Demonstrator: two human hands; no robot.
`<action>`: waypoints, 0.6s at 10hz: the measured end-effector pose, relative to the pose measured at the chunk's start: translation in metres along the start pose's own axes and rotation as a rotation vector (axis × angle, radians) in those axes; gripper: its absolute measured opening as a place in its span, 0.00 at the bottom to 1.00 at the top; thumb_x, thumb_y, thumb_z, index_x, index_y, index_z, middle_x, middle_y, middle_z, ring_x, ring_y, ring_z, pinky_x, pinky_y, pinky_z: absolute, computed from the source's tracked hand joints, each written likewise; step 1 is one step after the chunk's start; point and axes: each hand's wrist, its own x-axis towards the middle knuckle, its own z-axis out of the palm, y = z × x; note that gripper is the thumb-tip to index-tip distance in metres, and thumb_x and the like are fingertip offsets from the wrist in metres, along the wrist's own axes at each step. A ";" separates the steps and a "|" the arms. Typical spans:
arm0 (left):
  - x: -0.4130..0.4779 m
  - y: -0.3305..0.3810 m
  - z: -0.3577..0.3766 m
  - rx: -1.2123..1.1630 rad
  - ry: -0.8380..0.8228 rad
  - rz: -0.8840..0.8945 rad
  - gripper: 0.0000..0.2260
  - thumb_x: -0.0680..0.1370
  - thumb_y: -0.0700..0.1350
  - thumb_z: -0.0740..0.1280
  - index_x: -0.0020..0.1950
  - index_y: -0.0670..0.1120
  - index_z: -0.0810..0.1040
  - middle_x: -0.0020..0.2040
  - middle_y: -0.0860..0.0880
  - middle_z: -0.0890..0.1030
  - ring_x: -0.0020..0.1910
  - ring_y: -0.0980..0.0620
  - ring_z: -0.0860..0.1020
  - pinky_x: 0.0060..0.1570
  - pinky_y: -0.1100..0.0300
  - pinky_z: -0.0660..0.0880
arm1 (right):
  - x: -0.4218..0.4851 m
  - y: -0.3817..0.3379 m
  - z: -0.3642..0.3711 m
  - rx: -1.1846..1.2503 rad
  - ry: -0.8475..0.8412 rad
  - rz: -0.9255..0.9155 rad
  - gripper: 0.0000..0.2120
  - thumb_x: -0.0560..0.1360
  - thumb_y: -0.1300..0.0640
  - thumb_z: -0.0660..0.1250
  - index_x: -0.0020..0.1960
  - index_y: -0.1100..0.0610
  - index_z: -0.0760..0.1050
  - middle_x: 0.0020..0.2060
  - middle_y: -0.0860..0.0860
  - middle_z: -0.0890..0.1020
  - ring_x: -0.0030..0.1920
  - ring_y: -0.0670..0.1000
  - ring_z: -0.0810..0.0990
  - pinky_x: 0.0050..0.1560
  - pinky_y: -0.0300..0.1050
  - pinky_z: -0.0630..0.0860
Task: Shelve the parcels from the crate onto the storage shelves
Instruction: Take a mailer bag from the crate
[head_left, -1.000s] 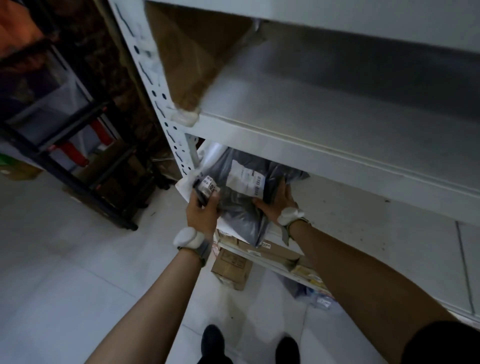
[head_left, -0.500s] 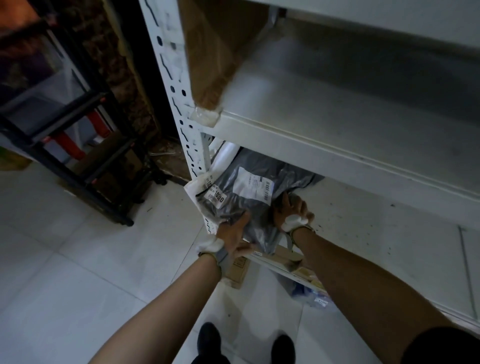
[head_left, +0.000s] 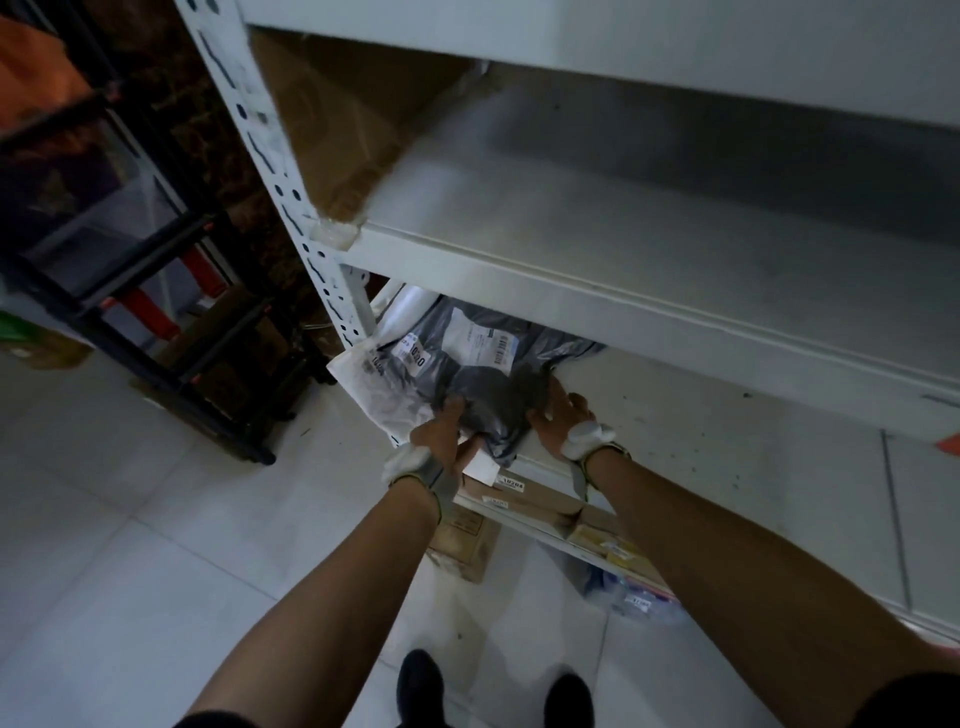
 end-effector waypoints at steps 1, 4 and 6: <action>-0.017 -0.018 0.001 0.173 0.028 -0.016 0.24 0.76 0.47 0.72 0.67 0.37 0.73 0.66 0.39 0.77 0.56 0.45 0.79 0.55 0.52 0.79 | -0.022 0.022 -0.006 0.082 0.041 0.051 0.37 0.81 0.39 0.57 0.81 0.50 0.42 0.78 0.60 0.55 0.74 0.65 0.61 0.72 0.59 0.62; -0.071 -0.082 0.006 1.063 -0.013 0.161 0.35 0.76 0.56 0.70 0.76 0.42 0.59 0.68 0.43 0.73 0.63 0.43 0.75 0.56 0.58 0.71 | -0.078 0.110 -0.010 0.021 0.089 -0.045 0.36 0.81 0.38 0.54 0.81 0.52 0.43 0.78 0.58 0.56 0.74 0.62 0.62 0.73 0.59 0.62; -0.116 -0.120 0.024 1.376 -0.136 0.471 0.40 0.76 0.58 0.69 0.80 0.47 0.52 0.77 0.45 0.64 0.74 0.44 0.66 0.69 0.56 0.64 | -0.124 0.170 0.000 -0.115 0.243 -0.112 0.41 0.76 0.29 0.44 0.81 0.52 0.50 0.78 0.56 0.59 0.77 0.58 0.59 0.76 0.61 0.50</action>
